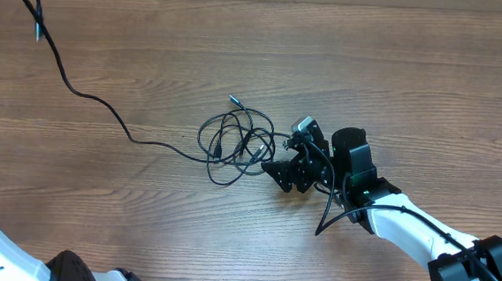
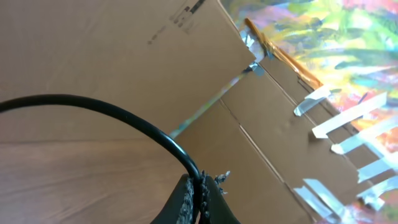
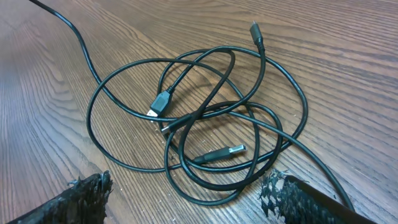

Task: Untangle cables

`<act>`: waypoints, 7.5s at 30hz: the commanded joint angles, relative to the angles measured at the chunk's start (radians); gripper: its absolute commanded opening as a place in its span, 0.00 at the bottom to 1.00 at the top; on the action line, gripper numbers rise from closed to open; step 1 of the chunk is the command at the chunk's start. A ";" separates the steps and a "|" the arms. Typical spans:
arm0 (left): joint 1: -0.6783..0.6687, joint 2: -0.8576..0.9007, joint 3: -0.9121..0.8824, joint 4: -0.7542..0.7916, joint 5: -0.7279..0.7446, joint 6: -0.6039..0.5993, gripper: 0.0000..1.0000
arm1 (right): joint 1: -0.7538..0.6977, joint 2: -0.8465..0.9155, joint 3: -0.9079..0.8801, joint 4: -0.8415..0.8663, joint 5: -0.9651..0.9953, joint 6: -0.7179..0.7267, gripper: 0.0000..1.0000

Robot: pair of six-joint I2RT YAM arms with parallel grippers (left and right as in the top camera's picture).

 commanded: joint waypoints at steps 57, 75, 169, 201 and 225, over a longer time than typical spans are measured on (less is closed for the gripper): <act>-0.099 0.714 0.014 -1.025 -0.859 0.821 1.00 | 0.007 0.004 0.011 0.007 0.014 0.053 0.88; -0.110 0.690 0.044 -1.438 -1.835 1.132 1.00 | 0.007 0.004 0.011 0.010 0.014 0.056 0.92; -0.851 0.335 -0.976 -1.043 -1.217 2.928 0.72 | 0.007 0.004 0.011 0.003 0.014 0.083 0.95; -0.847 0.328 -0.917 -1.136 -1.651 2.759 0.04 | 0.007 0.004 0.011 0.003 0.014 0.083 0.95; -0.778 -0.109 -0.391 -1.071 -1.432 2.420 0.04 | 0.007 0.004 0.011 0.004 0.013 0.083 0.95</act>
